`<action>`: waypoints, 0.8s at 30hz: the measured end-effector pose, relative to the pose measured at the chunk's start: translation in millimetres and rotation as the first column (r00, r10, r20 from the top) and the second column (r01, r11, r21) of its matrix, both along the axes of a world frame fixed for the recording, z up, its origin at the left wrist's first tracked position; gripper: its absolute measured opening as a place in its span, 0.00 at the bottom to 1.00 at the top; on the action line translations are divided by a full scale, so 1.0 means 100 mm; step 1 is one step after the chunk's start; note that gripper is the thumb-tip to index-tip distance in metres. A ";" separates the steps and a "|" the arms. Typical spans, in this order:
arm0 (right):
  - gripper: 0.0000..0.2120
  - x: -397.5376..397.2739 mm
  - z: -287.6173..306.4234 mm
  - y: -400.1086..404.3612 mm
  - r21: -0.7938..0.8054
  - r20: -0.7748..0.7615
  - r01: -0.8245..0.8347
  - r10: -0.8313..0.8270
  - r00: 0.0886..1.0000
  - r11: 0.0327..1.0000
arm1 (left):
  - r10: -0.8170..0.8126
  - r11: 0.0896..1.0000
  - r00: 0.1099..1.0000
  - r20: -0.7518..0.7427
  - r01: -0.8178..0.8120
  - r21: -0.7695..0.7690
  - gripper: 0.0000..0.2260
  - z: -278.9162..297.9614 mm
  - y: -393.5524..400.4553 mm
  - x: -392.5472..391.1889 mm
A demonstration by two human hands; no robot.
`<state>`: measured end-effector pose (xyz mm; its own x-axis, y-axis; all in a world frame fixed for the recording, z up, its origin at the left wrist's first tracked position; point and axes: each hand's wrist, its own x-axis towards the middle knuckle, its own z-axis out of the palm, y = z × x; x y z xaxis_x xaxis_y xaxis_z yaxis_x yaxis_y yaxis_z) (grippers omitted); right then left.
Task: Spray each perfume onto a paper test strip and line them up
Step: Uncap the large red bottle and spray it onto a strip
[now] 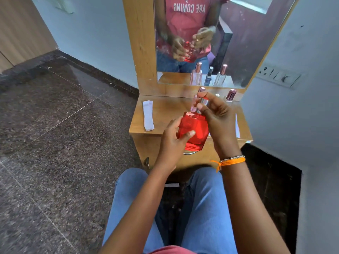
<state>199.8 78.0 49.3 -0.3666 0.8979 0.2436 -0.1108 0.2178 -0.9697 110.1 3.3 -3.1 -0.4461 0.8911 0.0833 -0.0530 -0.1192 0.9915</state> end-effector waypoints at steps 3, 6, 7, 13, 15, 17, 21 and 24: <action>0.18 0.14 -0.06 -0.05 0.005 0.090 -0.054 0.053 0.995 0.999 | -0.083 0.996 0.996 -0.025 0.082 -0.040 0.18 -0.06 0.02 -0.04; 0.20 0.49 -0.17 -0.05 -0.018 0.243 -0.219 0.216 0.946 0.976 | -0.151 0.986 0.987 -0.046 0.148 -0.077 0.17 -0.04 0.04 -0.08; 0.18 0.60 -0.20 -0.03 -0.012 0.299 -0.244 0.237 0.925 0.970 | -0.170 0.983 0.985 -0.037 0.166 -0.083 0.17 -0.03 0.06 -0.06; 0.10 0.99 -0.15 0.01 -0.144 0.185 -0.131 0.156 0.970 0.981 | -0.351 0.930 0.936 -0.019 0.346 -0.128 0.16 0.00 0.16 0.21; 0.11 1.04 -0.10 0.06 -0.115 0.194 0.020 0.002 0.981 0.993 | -0.351 0.932 0.924 -0.150 0.331 -0.146 0.18 0.04 0.23 0.25; 0.11 1.08 -0.05 0.16 -0.040 0.245 0.242 -0.226 0.943 0.969 | -0.307 0.947 0.909 -0.283 0.261 -0.188 0.18 0.06 0.29 0.25; 0.10 1.06 -0.01 0.41 0.232 0.342 0.548 -0.595 0.728 0.804 | -0.232 0.962 0.921 -0.313 0.169 -0.214 0.13 0.05 0.37 0.20; 0.12 0.92 -0.09 0.61 0.321 0.319 0.615 -0.694 0.646 0.720 | -0.235 0.955 0.917 -0.321 0.157 -0.251 0.11 0.02 0.38 0.16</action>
<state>292.2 139.2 40.2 0.2053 0.8983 0.3884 0.5009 0.2446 -0.8303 125.6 41.4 -1.3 -0.2390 0.9710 -0.0046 0.2953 0.0772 0.9523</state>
